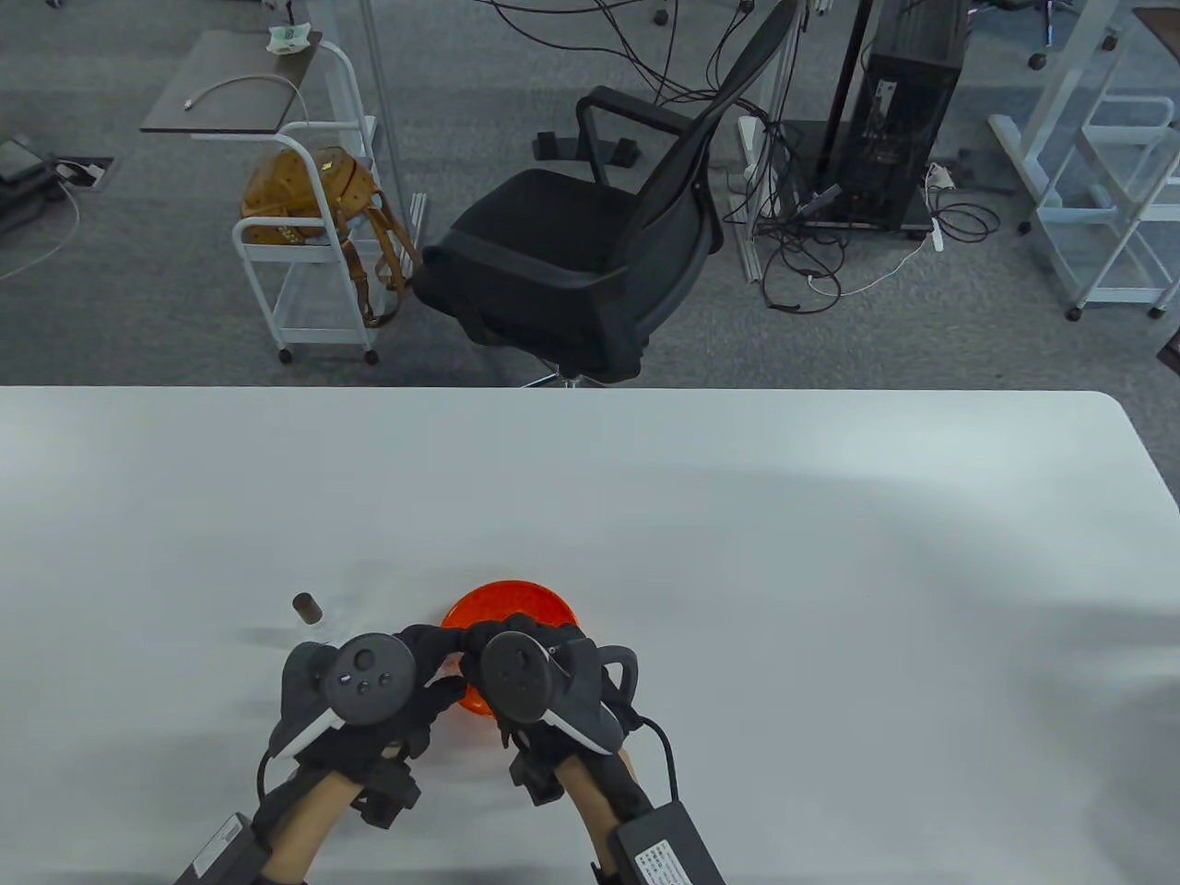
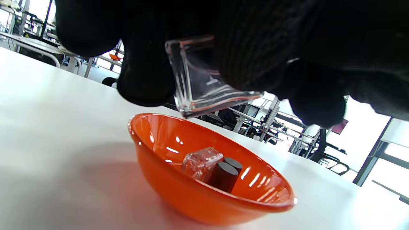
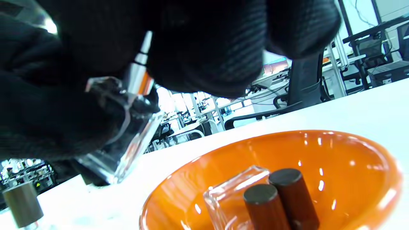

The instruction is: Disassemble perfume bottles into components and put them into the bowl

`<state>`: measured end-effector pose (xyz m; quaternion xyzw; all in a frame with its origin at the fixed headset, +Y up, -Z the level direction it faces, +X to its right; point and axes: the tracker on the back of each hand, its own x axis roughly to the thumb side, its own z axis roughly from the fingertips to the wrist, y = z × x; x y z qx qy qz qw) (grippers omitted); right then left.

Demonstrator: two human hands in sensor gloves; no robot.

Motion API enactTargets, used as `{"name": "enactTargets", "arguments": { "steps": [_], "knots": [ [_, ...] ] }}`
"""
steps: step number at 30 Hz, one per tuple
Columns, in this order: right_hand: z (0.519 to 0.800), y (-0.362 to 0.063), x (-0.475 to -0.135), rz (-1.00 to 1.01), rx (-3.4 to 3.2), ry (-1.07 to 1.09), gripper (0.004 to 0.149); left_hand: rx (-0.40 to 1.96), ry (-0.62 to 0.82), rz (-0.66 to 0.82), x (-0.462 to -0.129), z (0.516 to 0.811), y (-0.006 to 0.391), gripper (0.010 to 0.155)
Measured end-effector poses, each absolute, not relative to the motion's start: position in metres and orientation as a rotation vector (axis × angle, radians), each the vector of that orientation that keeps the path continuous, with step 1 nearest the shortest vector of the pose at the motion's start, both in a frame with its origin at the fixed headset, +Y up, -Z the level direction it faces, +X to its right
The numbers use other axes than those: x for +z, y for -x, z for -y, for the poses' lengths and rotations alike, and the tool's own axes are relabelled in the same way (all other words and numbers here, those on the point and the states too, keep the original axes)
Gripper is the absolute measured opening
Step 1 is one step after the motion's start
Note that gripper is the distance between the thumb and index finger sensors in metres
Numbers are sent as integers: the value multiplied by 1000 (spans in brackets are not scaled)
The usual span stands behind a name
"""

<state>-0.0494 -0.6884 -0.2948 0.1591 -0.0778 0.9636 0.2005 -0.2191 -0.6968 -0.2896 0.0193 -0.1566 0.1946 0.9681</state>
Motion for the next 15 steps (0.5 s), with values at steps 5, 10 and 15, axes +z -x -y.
{"name": "enactTargets", "arguments": {
  "steps": [5, 10, 15],
  "knots": [
    [689, 49, -296, 262, 2681, -415, 43, 425, -36, 308, -291, 697, 222, 56],
    [688, 49, -296, 208, 2669, -438, 49, 408, -52, 302, -290, 696, 222, 54],
    [686, 48, -296, 284, 2660, -408, 41, 435, -32, 312, -291, 697, 224, 54]
  ]
}}
